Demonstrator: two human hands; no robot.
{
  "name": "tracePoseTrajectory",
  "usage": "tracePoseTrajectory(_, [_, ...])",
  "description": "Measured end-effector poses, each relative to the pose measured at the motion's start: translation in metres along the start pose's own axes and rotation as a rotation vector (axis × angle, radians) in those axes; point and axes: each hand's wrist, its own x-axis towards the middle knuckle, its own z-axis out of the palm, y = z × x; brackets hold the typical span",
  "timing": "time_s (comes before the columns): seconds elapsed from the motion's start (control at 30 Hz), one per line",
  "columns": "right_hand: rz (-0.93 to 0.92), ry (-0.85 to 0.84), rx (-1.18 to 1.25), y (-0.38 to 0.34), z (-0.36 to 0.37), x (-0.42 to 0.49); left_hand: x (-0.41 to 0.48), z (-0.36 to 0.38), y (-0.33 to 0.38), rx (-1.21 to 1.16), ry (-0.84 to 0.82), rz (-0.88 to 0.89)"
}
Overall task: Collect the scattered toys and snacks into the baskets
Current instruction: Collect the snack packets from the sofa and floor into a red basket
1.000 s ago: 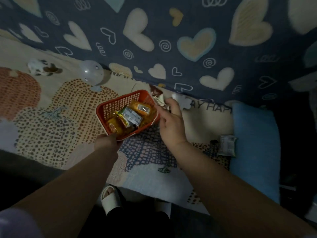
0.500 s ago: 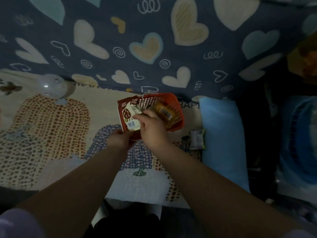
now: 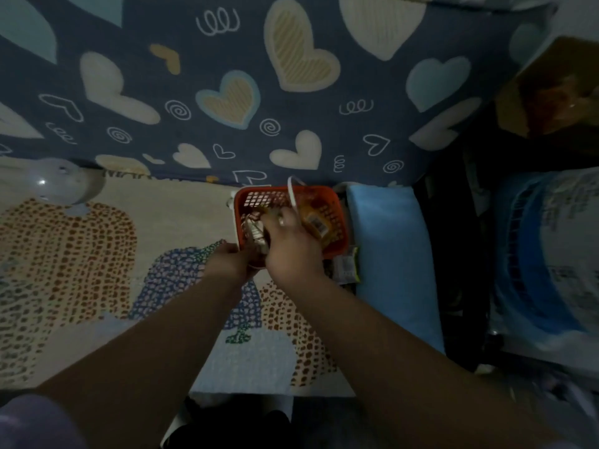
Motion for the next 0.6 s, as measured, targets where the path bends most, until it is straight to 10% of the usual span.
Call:
tracePoseTrajectory(0.13, [0.2, 0.298, 0.105, 0.039, -0.008, 0.002, 0.007, -0.002, 0.003, -0.111, 0.095, -0.038])
tracePoseTrajectory(0.37, [0.492, 0.15, 0.493, 0.121, 0.023, 0.01, 0.017, -0.008, 0.002, -0.13, 0.177, -0.021])
tracePoseTrajectory(0.6, [0.706, -0.364, 0.219, 0.167, 0.071, 0.006, 0.025, -0.012, -0.018, -0.131, 0.235, 0.009])
